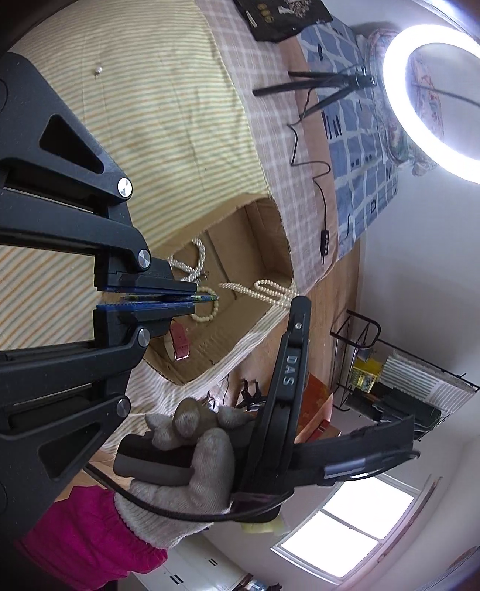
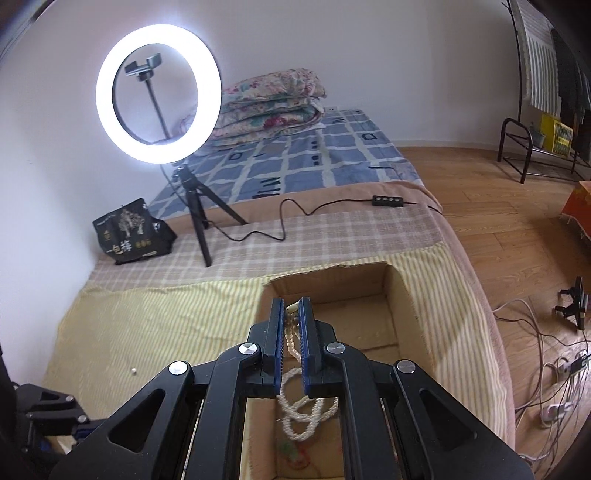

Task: Organize jewelry
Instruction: 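Carry the bangle in left gripper and pearl strand in right gripper over the box, then open both grippers to drop the bangle and pearl strand into the box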

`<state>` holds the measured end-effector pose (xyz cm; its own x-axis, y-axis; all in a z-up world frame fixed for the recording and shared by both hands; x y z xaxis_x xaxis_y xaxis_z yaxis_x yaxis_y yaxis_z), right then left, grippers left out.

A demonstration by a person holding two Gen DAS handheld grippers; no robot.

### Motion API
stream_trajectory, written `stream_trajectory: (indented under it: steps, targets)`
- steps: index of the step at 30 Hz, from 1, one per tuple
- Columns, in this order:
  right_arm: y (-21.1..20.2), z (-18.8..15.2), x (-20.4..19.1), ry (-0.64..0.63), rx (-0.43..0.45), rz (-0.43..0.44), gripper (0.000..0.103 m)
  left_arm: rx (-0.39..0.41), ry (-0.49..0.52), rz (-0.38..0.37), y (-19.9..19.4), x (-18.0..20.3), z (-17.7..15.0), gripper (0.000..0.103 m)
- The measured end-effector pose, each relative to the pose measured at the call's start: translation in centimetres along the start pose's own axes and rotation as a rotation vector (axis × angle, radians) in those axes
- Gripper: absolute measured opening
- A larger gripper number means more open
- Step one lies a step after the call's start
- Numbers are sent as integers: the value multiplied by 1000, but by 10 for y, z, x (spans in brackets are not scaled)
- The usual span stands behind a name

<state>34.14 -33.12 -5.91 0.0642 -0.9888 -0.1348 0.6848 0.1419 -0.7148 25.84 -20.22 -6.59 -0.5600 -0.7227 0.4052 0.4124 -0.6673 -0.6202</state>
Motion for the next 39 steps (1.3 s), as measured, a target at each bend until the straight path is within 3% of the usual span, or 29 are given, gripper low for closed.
stream_trajectory:
  steps: [15, 25, 27, 29, 35, 39]
  targets:
    - [58, 8, 33, 32, -41, -4, 6, -82, -4, -48, 54, 20, -8, 1]
    - [67, 3, 44, 52, -49, -9, 7, -121, 9, -77, 73, 28, -15, 1]
    - [67, 2, 45, 64, -54, 0, 16, -124, 11, -86, 73, 29, -14, 1]
    - [68, 1, 46, 73, -67, 5, 35, -123, 12, -77, 73, 30, -14, 1]
    - [66, 1, 45, 68, -75, -36, 43, -125, 6, -61, 69, 25, -14, 2]
    - [61, 2, 42, 62, -75, -46, 44, -119, 10, -53, 65, 23, -15, 16]
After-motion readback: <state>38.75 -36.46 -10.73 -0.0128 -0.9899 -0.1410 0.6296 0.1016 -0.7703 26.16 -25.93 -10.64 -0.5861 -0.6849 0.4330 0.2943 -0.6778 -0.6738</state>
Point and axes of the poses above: each gripper's, at about its wrist camera, not at the fingertips, and y roughly the way its jaws point, x to its right, z to its top, the point moved 3 cm from there along y, roughly the way its jaws point, and after that the axes turned 6 degrees about -z, right-handed, at the moved point
